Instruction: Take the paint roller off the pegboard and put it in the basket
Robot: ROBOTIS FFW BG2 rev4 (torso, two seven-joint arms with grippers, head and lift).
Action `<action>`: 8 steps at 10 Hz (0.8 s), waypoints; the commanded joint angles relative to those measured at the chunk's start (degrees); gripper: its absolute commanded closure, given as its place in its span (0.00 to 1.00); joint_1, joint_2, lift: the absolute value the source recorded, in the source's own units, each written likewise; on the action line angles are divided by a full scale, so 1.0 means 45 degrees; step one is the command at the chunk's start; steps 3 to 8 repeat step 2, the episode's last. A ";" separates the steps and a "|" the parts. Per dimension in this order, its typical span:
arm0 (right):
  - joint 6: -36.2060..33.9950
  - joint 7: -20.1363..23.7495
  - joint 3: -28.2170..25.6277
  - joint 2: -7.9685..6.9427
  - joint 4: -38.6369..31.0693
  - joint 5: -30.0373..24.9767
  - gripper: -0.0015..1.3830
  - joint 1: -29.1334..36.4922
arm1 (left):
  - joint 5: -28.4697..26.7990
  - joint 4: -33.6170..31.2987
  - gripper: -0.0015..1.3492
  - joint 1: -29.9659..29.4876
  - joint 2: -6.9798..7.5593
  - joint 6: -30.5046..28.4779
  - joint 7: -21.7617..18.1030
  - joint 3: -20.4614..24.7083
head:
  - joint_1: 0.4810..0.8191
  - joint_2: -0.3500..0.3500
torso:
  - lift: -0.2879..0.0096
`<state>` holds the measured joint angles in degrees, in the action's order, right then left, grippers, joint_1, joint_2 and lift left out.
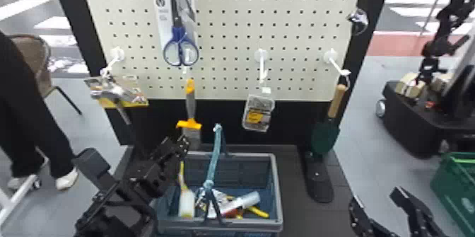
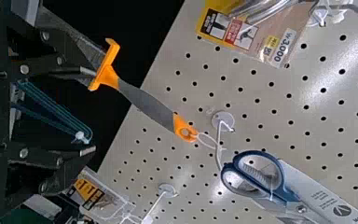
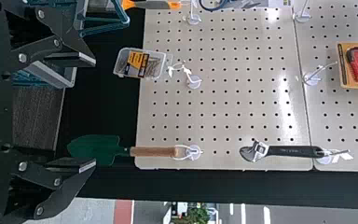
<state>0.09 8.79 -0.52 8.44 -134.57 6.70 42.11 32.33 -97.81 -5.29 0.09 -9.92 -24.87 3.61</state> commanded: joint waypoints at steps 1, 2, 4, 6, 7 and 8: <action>0.0000 0.0000 -0.0001 0.0000 0.0012 0.0015 0.36 0.0000 | 0.0022 0.0001 0.18 -0.0036 -0.0052 0.0036 -0.0001 0.0058 | 0.20 0.50 | 0.63; 0.0000 0.0000 -0.0001 0.0000 0.0012 -0.0004 0.36 0.0000 | 0.0003 0.0001 0.22 -0.0036 -0.0052 0.0055 -0.0001 0.0058 | 0.20 0.50 | 0.63; 0.0000 0.0000 -0.0001 0.0000 0.0012 -0.0004 0.36 0.0000 | 0.0003 0.0001 0.22 -0.0036 -0.0052 0.0055 -0.0001 0.0058 | 0.20 0.50 | 0.63; 0.0000 0.0000 -0.0001 0.0000 0.0012 -0.0004 0.36 0.0000 | 0.0003 0.0001 0.22 -0.0036 -0.0052 0.0055 -0.0001 0.0058 | 0.20 0.50 | 0.63; 0.0000 0.0000 -0.0001 0.0000 0.0012 -0.0004 0.36 0.0000 | 0.0003 0.0001 0.22 -0.0036 -0.0052 0.0055 -0.0001 0.0058 | 0.20 0.50 | 0.63; 0.0000 0.0000 -0.0001 0.0000 0.0012 -0.0004 0.36 0.0000 | 0.0003 0.0001 0.22 -0.0036 -0.0052 0.0055 -0.0001 0.0058 | 0.20 0.50 | 0.63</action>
